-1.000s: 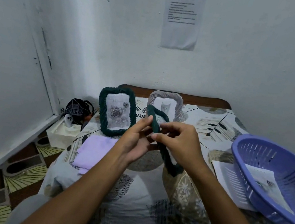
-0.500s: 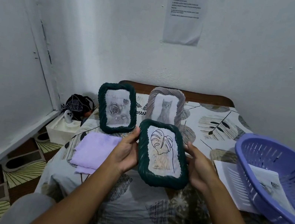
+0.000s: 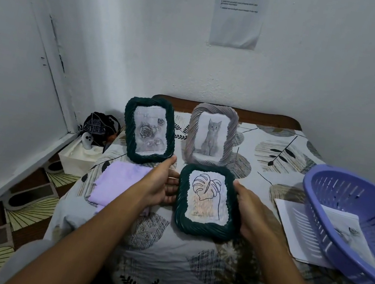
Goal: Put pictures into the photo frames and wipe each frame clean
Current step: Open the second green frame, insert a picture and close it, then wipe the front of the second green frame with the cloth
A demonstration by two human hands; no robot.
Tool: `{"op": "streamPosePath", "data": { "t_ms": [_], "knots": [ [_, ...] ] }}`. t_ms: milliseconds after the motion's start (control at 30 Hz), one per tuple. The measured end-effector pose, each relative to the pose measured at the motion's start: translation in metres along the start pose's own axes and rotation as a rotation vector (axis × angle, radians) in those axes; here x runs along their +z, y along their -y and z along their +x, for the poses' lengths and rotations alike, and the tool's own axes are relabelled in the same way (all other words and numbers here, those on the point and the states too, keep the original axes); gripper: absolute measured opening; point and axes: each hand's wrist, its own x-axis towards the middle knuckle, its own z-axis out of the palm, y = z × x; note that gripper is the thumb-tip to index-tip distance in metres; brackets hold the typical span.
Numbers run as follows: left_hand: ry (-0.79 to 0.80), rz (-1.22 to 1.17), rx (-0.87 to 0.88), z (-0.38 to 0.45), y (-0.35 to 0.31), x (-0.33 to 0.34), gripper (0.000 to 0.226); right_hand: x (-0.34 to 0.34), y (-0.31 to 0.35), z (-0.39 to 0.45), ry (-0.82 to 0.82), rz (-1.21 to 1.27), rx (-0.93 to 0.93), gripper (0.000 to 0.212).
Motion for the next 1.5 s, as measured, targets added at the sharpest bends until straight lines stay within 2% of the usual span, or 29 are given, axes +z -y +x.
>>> {"op": "streamPosePath", "data": {
  "t_ms": [133, 300, 500, 667, 767, 867, 967, 1100, 1200, 1300, 1433, 1500],
  "knots": [
    [-0.052, 0.062, 0.05, -0.001, -0.004, 0.004, 0.049, -0.002, 0.006, 0.003, -0.057, -0.156, 0.014, 0.044],
    [-0.082, 0.138, 0.093, 0.004, -0.008, 0.006, 0.05, -0.01, 0.016, 0.011, -0.027, -0.36, -0.005, 0.056],
    [-0.062, 0.232, 0.12, 0.008, -0.008, 0.009, 0.042, -0.013, 0.014, 0.017, 0.01, -0.393, -0.015, 0.058],
    [-0.042, 0.206, 0.13, 0.005, -0.005, 0.001, 0.049, -0.009, 0.011, 0.011, -0.012, -0.57, -0.134, 0.044],
    [-0.055, 0.218, 0.203, 0.001, -0.008, -0.012, 0.042, 0.0, 0.016, 0.003, -0.049, -0.701, -0.254, 0.039],
    [-0.114, 0.314, 0.313, -0.01, -0.016, -0.035, 0.042, 0.018, 0.022, -0.01, -0.091, -0.702, -0.439, 0.025],
    [-0.204, 0.472, 0.447, -0.024, -0.021, -0.063, 0.039, 0.043, 0.026, -0.022, 0.024, -0.689, -0.629, 0.023],
    [-0.303, 0.611, 0.576, -0.035, -0.018, -0.096, 0.037, 0.083, 0.025, -0.034, 0.335, -0.895, -0.793, 0.028],
    [-0.36, 0.748, 0.666, -0.039, -0.009, -0.116, 0.036, 0.109, 0.025, -0.035, 0.365, -0.867, -0.763, 0.027],
    [-0.365, 0.819, 0.684, -0.04, 0.002, -0.129, 0.035, 0.123, 0.023, -0.026, 0.382, -0.877, -0.694, 0.027],
    [-0.339, 0.818, 0.698, -0.037, 0.014, -0.139, 0.049, 0.133, 0.012, -0.018, 0.614, -1.238, -0.92, 0.041],
    [-0.331, 0.806, 0.696, -0.036, 0.015, -0.14, 0.054, 0.135, 0.01, -0.018, 0.644, -1.356, -0.997, 0.042]
  ]
}}
